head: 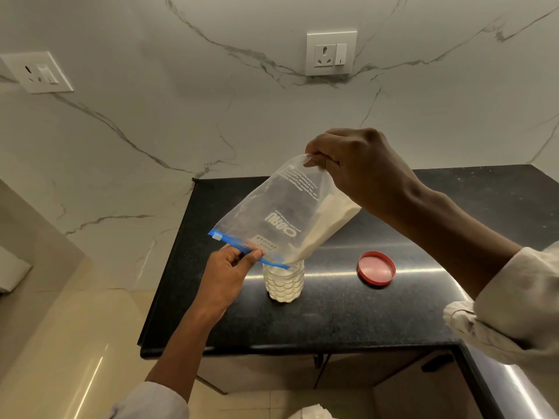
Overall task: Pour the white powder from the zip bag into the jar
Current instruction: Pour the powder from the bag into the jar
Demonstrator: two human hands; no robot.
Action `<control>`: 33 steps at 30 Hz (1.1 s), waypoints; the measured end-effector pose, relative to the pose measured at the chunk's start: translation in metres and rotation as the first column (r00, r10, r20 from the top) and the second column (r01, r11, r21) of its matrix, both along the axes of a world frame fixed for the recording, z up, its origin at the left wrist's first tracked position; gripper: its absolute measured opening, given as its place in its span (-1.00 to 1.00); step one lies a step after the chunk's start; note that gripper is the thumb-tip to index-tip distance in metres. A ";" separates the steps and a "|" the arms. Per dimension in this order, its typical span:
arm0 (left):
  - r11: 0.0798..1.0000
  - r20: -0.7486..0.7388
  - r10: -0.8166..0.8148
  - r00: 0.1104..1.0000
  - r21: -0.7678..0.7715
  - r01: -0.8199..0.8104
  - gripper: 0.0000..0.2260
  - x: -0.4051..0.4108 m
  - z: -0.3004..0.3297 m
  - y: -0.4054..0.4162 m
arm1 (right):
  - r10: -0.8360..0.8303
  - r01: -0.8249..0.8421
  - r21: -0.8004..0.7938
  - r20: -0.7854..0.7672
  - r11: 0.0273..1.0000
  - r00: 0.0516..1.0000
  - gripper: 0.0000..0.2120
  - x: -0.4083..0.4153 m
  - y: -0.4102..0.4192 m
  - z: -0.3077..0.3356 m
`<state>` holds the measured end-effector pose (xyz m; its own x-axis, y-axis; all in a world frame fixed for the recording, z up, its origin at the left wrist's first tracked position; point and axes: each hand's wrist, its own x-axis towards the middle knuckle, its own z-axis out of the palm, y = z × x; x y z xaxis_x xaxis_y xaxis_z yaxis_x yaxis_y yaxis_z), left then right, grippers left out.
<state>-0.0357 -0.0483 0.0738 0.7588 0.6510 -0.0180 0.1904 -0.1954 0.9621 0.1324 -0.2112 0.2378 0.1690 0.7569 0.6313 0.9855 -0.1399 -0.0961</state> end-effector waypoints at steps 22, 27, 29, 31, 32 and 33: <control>0.999 0.014 0.018 1.000 -0.033 -0.017 -0.96 0.007 -0.009 0.003 | 0.050 -0.050 0.001 0.010 0.999 0.999 -0.83 0.001 0.004 -0.001; 0.999 -0.007 0.025 1.000 -0.039 -0.026 -0.95 0.005 -0.011 0.001 | 0.053 -0.053 -0.025 0.004 0.998 0.999 -0.84 0.000 0.005 -0.003; 0.999 0.007 0.029 1.000 -0.034 -0.028 -0.98 0.006 -0.009 0.000 | 0.058 -0.058 -0.011 0.003 0.998 0.998 -0.84 0.000 0.005 -0.001; 0.999 0.013 0.025 1.000 -0.027 -0.025 -0.98 0.006 -0.007 0.000 | 0.059 -0.059 -0.003 0.007 0.998 0.998 -0.83 0.000 0.006 -0.001; 0.999 0.009 0.027 1.000 -0.023 -0.027 -0.98 0.006 -0.007 -0.001 | 0.056 -0.056 -0.007 0.004 0.998 0.998 -0.84 0.000 0.006 -0.002; 0.999 0.007 0.028 1.000 -0.021 -0.028 -0.98 0.006 -0.007 -0.001 | 0.052 -0.052 -0.015 -0.002 0.999 0.999 -0.84 0.000 0.006 -0.002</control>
